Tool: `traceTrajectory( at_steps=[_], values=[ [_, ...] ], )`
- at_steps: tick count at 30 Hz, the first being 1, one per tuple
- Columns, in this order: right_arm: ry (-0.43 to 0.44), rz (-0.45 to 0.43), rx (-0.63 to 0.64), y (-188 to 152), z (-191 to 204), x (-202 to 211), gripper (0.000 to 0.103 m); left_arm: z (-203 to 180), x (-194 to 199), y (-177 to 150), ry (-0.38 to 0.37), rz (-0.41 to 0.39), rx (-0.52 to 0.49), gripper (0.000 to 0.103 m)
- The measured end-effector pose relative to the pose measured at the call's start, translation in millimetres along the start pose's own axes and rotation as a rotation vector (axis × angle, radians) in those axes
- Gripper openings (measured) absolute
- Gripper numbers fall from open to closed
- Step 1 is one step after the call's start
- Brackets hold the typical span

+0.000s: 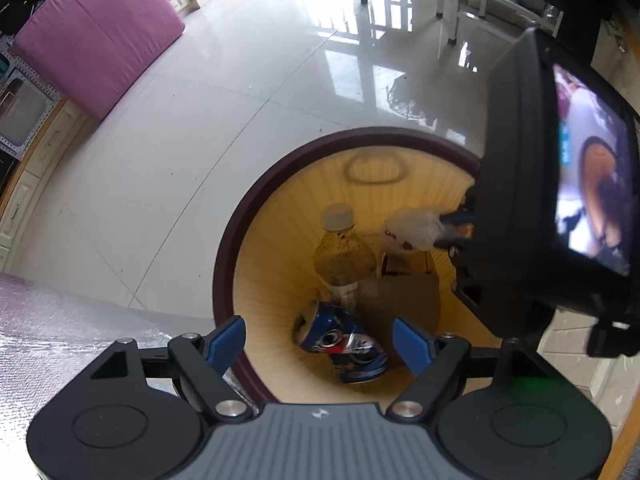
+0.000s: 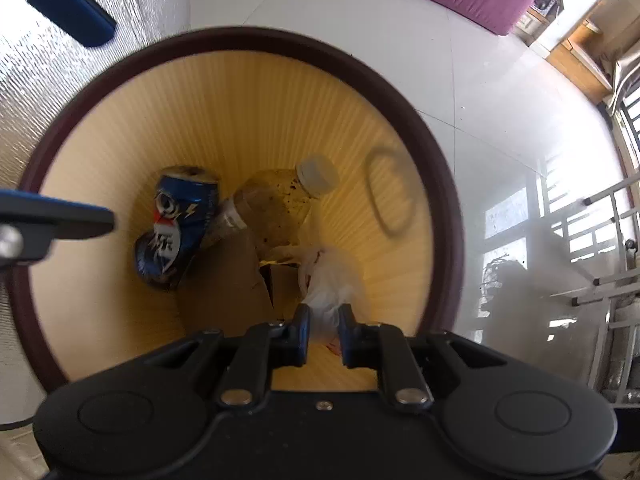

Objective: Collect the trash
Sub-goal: 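Lower the white bag into the wastebasket and open the right tool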

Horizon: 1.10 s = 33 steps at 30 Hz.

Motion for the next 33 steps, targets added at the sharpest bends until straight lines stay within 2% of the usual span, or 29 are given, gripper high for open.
traceTrajectory(
  at_steps=[2,6,12,15,21,22,23,25,27,29,31,33],
  values=[
    [-0.013,-0.009,0.019,4.0,1.2,-3.1,0.015,-0.6,-1.4,-0.6,0.006,0.011,-0.005,0.081],
    [0.018,-0.036,-0.004,7.2,-4.2,6.2,0.015,-3.7,-0.4,0.0,-0.005,0.017,-0.016,0.081],
    [0.1,-0.149,-0.133,15.2,-41.6,67.4,0.015,11.8,9.3,7.3,0.007,-0.021,0.051,0.081],
    [0.207,-0.175,-0.192,13.5,-50.4,91.5,0.014,20.4,17.0,11.7,0.006,-0.052,0.101,0.081],
    [0.442,-0.1,-0.102,5.4,-12.4,100.1,0.013,26.1,22.0,12.2,-0.003,-0.069,0.133,0.081],
    [0.482,-0.082,-0.097,4.2,-6.4,98.8,0.011,26.3,22.0,12.9,-0.003,-0.067,0.133,0.081],
    [0.523,-0.071,-0.101,2.5,-2.3,98.1,0.001,26.6,22.3,13.6,-0.005,-0.066,0.133,0.081],
    [0.583,-0.077,-0.12,2.0,2.4,101.6,0.0,27.6,23.5,14.9,-0.01,-0.07,0.139,0.081],
    [0.595,-0.104,-0.125,3.6,-1.4,108.7,0.0,29.2,26.7,15.2,-0.008,-0.072,0.143,0.081],
    [0.561,-0.119,-0.115,5.7,-5.8,112.6,0.0,29.6,25.7,13.1,-0.005,-0.067,0.138,0.081],
    [0.509,-0.107,-0.101,3.3,-7.4,109.7,0.0,27.4,24.8,11.9,-0.005,-0.059,0.126,0.081],
    [0.497,-0.085,-0.108,-0.2,-7.0,103.7,0.001,24.9,23.9,11.1,-0.012,-0.052,0.119,0.081]
  ],
)
Point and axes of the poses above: each gripper's, at about its wrist camera, not at the fingertips, and x roughly against the way its jaws point, z to its left, y to its top, the point moved 4 cm from there along -x, roughly the way its jaws point, and after that the axes turned 12 degrees about -z, right-handed, at the moved point
